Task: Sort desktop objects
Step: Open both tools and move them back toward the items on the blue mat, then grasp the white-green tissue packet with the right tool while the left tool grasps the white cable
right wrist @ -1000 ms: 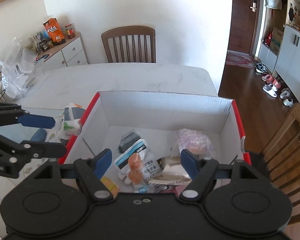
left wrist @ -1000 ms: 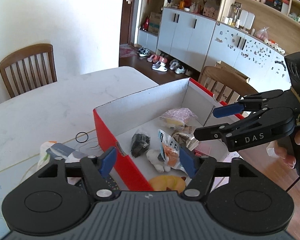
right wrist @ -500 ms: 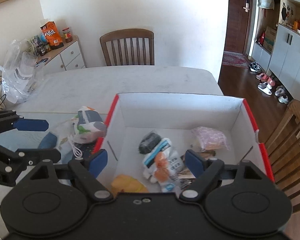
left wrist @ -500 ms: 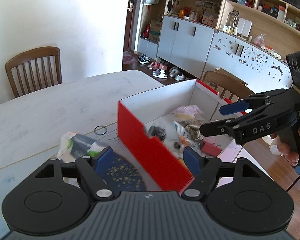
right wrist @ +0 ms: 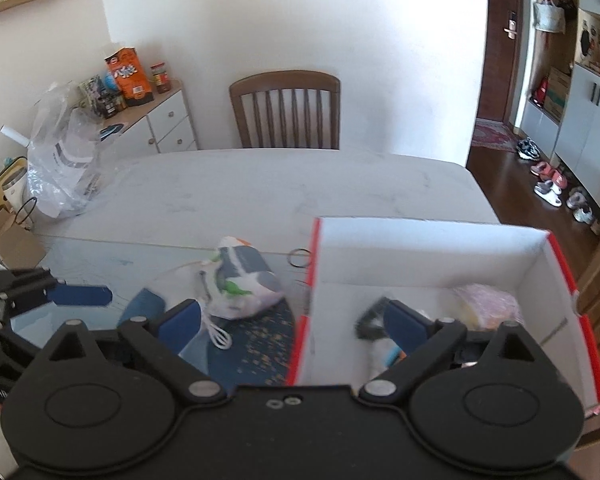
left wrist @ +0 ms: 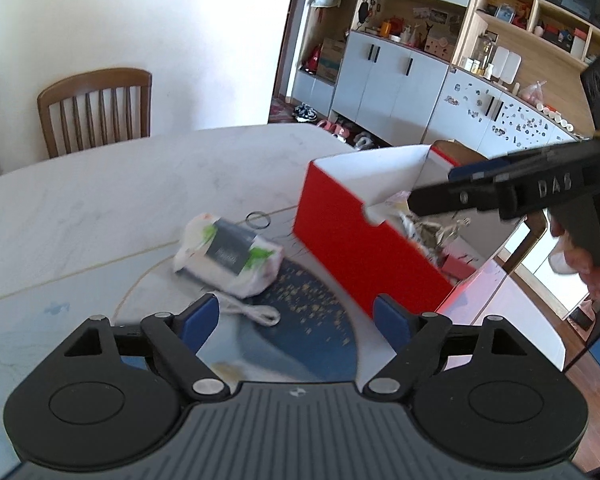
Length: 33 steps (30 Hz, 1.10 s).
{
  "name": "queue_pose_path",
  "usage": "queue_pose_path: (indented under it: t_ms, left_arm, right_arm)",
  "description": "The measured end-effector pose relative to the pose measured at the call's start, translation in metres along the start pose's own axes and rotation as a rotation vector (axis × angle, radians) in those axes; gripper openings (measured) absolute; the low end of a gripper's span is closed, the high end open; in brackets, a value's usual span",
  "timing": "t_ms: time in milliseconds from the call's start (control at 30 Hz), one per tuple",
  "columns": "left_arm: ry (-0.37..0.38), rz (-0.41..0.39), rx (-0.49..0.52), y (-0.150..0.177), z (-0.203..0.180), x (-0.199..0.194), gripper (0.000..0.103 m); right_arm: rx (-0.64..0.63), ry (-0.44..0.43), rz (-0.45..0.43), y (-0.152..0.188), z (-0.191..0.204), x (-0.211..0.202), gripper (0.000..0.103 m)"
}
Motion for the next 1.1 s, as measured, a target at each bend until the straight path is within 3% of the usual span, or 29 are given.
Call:
queue_pose_path:
  t_ms: [67, 133, 567, 1100]
  left_arm:
    - [-0.003, 0.002, -0.005, 0.008, 0.006, 0.001, 0.099]
    - [0.0, -0.001, -0.007, 0.013, 0.011, 0.002, 0.103]
    - [-0.003, 0.011, 0.025, 0.031, 0.028, 0.037, 0.103]
    - [0.003, 0.039, 0.095, 0.034, 0.036, 0.11, 0.103]
  right_arm:
    - [-0.014, 0.0, 0.001, -0.002, 0.01, 0.006, 0.098]
    - [-0.027, -0.001, 0.007, -0.004, 0.019, 0.013, 0.098]
    - [-0.108, -0.022, 0.091, -0.013, 0.066, 0.082, 0.098]
    - [-0.129, 0.038, 0.273, -0.001, 0.067, 0.175, 0.098]
Point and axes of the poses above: each gripper's, at about its wrist camera, not at the fingertips, and x roughly the way its jaws point, z to its left, y to its underside, the point moved 10 cm from there along x, roughly the way its jaws point, and after that the axes turned 13 degrees about x, right-handed, at the moved point
